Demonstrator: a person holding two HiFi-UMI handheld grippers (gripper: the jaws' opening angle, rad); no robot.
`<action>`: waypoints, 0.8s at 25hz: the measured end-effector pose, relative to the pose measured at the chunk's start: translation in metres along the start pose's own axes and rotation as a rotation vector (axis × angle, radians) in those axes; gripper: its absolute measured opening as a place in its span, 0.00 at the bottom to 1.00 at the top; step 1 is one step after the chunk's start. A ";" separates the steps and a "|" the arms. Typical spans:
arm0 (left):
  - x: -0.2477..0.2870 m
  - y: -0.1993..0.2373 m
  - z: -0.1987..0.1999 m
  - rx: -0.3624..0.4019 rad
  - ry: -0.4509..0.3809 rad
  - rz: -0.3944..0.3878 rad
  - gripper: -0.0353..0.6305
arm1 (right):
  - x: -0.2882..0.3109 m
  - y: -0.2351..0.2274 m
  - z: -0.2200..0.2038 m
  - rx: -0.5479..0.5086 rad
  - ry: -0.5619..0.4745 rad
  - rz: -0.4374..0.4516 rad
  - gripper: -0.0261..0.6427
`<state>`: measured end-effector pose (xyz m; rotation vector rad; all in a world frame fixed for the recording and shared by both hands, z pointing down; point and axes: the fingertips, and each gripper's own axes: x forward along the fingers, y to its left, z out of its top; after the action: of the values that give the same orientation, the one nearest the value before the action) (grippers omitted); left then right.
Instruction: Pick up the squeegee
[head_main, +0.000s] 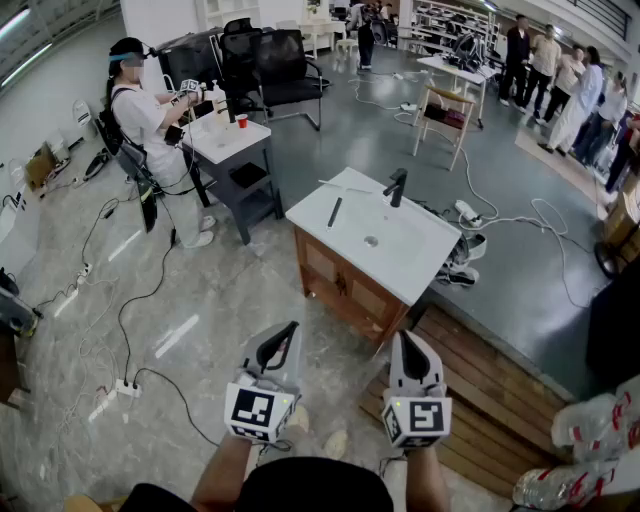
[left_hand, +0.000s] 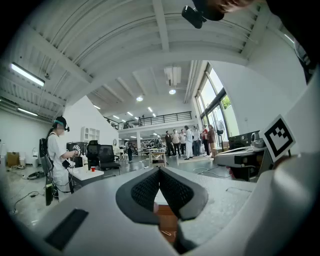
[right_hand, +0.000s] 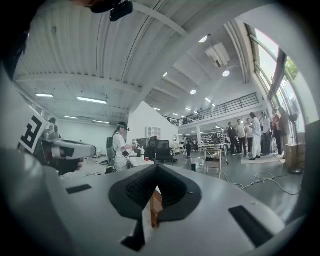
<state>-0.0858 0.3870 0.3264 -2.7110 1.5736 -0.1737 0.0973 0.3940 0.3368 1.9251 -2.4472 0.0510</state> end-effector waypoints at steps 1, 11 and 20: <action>0.000 -0.001 -0.001 0.003 0.000 0.001 0.06 | -0.001 0.000 -0.001 0.010 0.002 0.000 0.03; 0.003 -0.007 -0.006 0.013 0.006 0.010 0.06 | 0.000 -0.012 -0.006 0.018 -0.009 -0.009 0.04; 0.019 0.008 -0.006 0.012 0.010 0.038 0.06 | 0.023 -0.019 -0.010 -0.023 0.004 0.015 0.04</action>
<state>-0.0843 0.3670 0.3337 -2.6732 1.6203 -0.1953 0.1105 0.3679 0.3477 1.8961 -2.4487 0.0260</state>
